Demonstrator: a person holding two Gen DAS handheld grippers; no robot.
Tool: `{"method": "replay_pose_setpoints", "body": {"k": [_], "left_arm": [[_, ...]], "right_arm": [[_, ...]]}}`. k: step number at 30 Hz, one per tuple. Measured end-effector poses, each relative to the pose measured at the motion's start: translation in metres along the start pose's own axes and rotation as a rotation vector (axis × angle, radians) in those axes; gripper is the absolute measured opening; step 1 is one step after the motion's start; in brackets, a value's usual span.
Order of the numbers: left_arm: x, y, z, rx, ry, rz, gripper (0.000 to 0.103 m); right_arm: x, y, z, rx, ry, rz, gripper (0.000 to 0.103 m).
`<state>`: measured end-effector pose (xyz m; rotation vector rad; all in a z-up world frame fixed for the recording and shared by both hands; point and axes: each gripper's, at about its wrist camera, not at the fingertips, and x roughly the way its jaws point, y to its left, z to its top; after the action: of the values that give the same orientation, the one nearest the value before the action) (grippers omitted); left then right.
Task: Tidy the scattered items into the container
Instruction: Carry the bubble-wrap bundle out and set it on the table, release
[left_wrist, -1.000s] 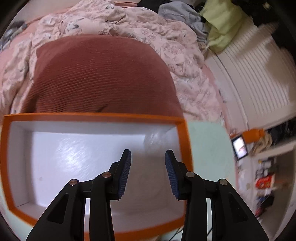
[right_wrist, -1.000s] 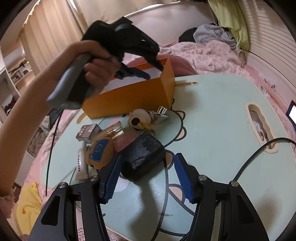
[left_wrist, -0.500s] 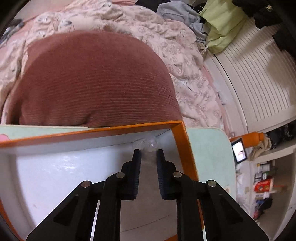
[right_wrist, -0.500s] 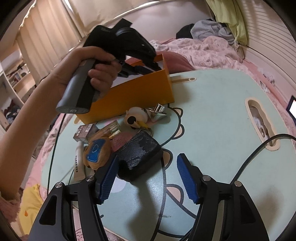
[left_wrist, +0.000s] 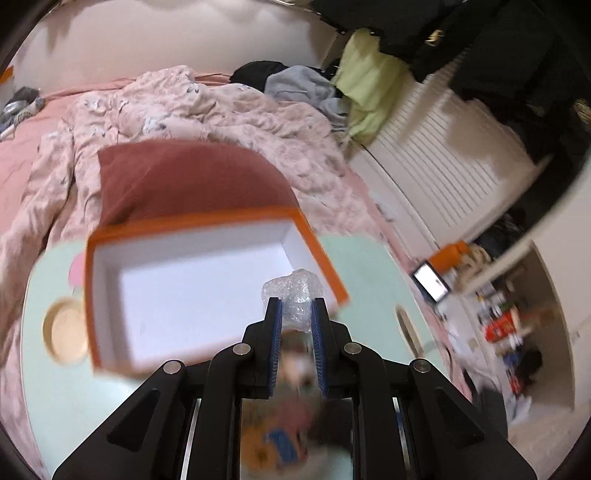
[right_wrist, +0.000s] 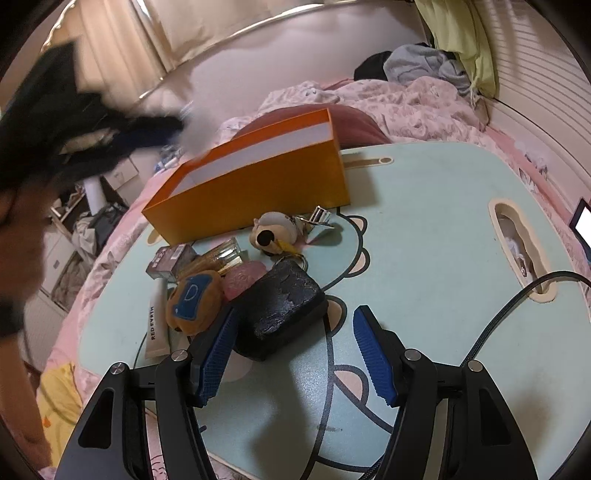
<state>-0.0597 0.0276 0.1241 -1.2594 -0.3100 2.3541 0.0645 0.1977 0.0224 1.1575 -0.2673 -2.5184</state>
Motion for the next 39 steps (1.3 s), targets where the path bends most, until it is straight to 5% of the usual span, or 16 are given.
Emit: {"method": "replay_pose_setpoints", "body": {"k": [13,20,29,34,39], "left_arm": [[-0.039,0.038,-0.13,-0.113,0.008,0.052,0.017],[-0.035,0.03,-0.139,-0.064,0.021,0.109,0.017],[-0.03,0.048,-0.14,-0.139,0.008,0.162,0.021],[-0.036,0.052,-0.14,-0.162,-0.015,0.16,0.053],[-0.05,0.051,-0.137,-0.172,-0.058,0.121,0.054]], "right_arm": [[-0.004,0.009,-0.002,-0.043,-0.02,-0.025,0.065],[-0.004,0.01,-0.002,-0.043,-0.024,-0.029,0.065],[-0.005,0.01,-0.002,-0.04,-0.024,-0.028,0.065],[-0.005,0.011,-0.002,-0.039,-0.022,-0.028,0.065],[-0.005,0.011,-0.002,-0.041,-0.024,-0.03,0.065]]}}
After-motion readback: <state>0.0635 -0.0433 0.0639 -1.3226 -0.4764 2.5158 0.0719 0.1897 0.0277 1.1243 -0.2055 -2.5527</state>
